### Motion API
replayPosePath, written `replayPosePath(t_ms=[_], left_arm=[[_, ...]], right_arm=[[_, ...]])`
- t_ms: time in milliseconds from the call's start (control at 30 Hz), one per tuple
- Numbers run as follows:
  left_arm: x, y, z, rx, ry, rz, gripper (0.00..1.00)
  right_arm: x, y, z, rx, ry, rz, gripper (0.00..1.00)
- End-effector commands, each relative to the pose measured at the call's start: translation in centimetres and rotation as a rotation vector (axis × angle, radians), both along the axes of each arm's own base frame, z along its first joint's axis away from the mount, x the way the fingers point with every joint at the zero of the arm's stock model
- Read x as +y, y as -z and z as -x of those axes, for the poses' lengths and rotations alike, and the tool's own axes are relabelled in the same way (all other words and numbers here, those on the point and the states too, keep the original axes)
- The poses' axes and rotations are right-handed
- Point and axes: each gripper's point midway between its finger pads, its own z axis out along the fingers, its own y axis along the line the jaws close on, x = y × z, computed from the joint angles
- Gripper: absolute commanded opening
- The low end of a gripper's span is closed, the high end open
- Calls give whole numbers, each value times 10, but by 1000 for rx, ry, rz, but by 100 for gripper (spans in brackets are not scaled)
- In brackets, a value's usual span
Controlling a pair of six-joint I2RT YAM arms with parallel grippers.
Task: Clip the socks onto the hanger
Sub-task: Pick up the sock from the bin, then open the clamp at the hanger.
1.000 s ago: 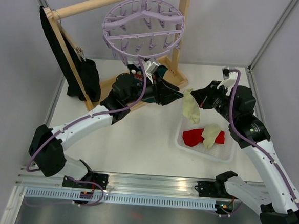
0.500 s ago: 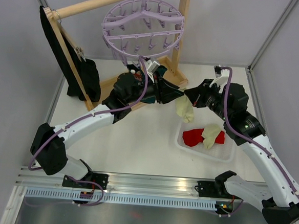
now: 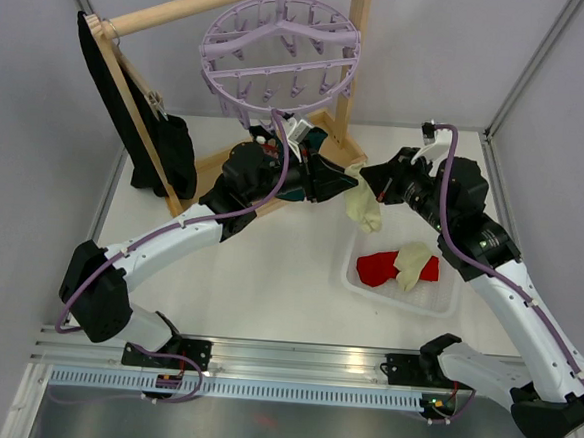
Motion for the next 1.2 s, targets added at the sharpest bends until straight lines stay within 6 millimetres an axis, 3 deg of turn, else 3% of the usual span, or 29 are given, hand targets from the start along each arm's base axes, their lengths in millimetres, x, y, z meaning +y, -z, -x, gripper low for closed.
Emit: replayPosePath(t_ms=[0, 100, 200, 267, 300, 333, 367, 500, 567, 633, 700, 767, 900, 933, 1000, 1033, 1167], left_arm=[[0, -17, -1, -33, -16, 32, 43], [-1, -19, -2, -31, -17, 34, 39], [-2, -19, -3, -30, -20, 36, 26], [-2, -19, -4, -28, -23, 35, 12], [-1, -19, -4, -26, -26, 34, 4], [-1, -19, -4, -29, -26, 33, 2], [0, -20, -4, -31, -32, 36, 2], [7, -19, -4, -26, -63, 24, 2], [18, -19, -9, -25, -135, 14, 2], [28, -5, -13, 4, -196, -37, 2], [45, -10, -15, 7, -278, -48, 2], [60, -1, -17, 20, -349, -90, 2], [92, -2, -23, 14, -492, -134, 2], [96, -3, -24, 6, -505, -146, 2], [112, -1, -35, 24, -588, -162, 2], [119, -5, -44, 27, -614, -160, 2], [129, -2, -66, 56, -648, -188, 2]], right_arm=[[4, -22, -1, -52, -7, -27, 0], [4, -22, 0, -52, -10, -27, 0], [6, -20, 0, -48, -13, -27, 0], [6, -20, 0, -49, -13, -25, 1], [6, -20, 0, -49, -11, -25, 5], [7, -20, 0, -51, -16, -25, 9], [7, -20, 0, -52, -18, -24, 22], [7, -20, -3, -64, -17, -11, 55], [1, -22, -9, -93, 19, 24, 65], [-4, -30, -19, -136, 62, 49, 67], [-8, -32, -34, -193, 97, 117, 68], [-9, -40, -50, -268, 117, 176, 68], [8, -33, -90, -339, 113, 267, 68], [10, -41, -98, -385, 125, 256, 68], [18, -33, -112, -413, 119, 285, 68], [18, -39, -117, -457, 128, 295, 68], [16, -39, -135, -499, 175, 330, 66]])
